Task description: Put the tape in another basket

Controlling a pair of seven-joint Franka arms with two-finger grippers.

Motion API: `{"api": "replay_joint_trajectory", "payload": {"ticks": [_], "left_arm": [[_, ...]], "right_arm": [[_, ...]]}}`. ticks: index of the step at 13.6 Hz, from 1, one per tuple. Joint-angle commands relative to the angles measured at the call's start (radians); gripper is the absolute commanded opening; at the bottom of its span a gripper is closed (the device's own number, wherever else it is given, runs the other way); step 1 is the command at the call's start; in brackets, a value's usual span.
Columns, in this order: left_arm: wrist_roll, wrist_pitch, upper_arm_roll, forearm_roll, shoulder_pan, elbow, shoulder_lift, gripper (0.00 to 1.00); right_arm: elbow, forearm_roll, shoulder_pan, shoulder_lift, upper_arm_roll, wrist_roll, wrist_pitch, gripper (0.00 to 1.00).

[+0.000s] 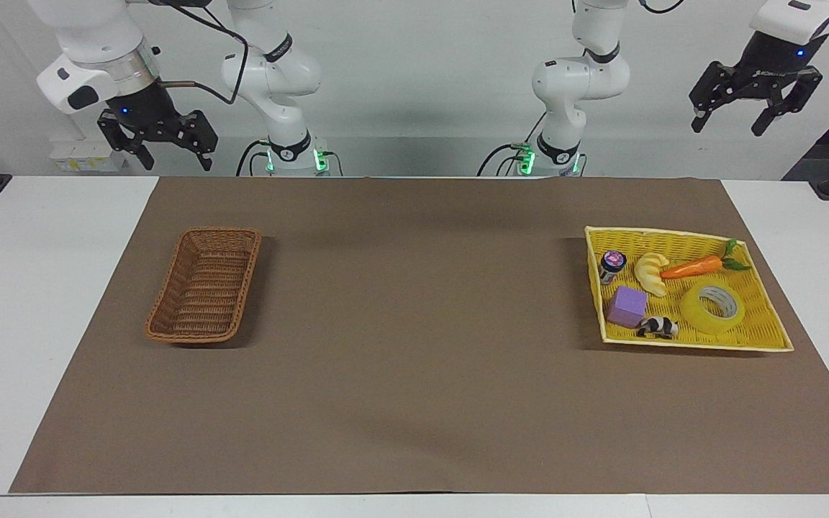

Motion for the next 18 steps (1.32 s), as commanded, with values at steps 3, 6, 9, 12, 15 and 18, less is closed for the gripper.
{"api": "replay_joint_trajectory", "payload": {"ticks": [3, 6, 9, 12, 15, 18], "left_arm": [[0.010, 0.088, 0.006, 0.004, 0.019, -0.063, -0.025, 1.00], [0.048, 0.175, 0.006, 0.002, 0.062, -0.128, -0.024, 1.00], [0.145, 0.279, 0.006, 0.002, 0.116, -0.215, -0.018, 1.00], [0.213, 0.382, 0.006, 0.001, 0.156, -0.299, -0.004, 1.00], [0.256, 0.476, 0.006, -0.004, 0.188, -0.365, 0.027, 1.00], [0.302, 0.585, 0.006, -0.005, 0.213, -0.407, 0.076, 1.00]], "right_arm": [[-0.044, 0.018, -0.005, -0.037, 0.003, 0.015, 0.000, 1.00], [-0.035, 0.019, -0.004, -0.032, 0.003, 0.012, 0.002, 1.00], [-0.037, 0.018, -0.004, -0.034, 0.003, 0.011, 0.002, 1.00], [-0.034, 0.022, -0.004, -0.030, 0.001, 0.015, 0.005, 1.00], [-0.037, 0.019, -0.002, -0.034, 0.004, 0.012, 0.039, 1.00], [-0.040, 0.021, -0.002, -0.035, 0.004, 0.008, 0.040, 1.00]]}}
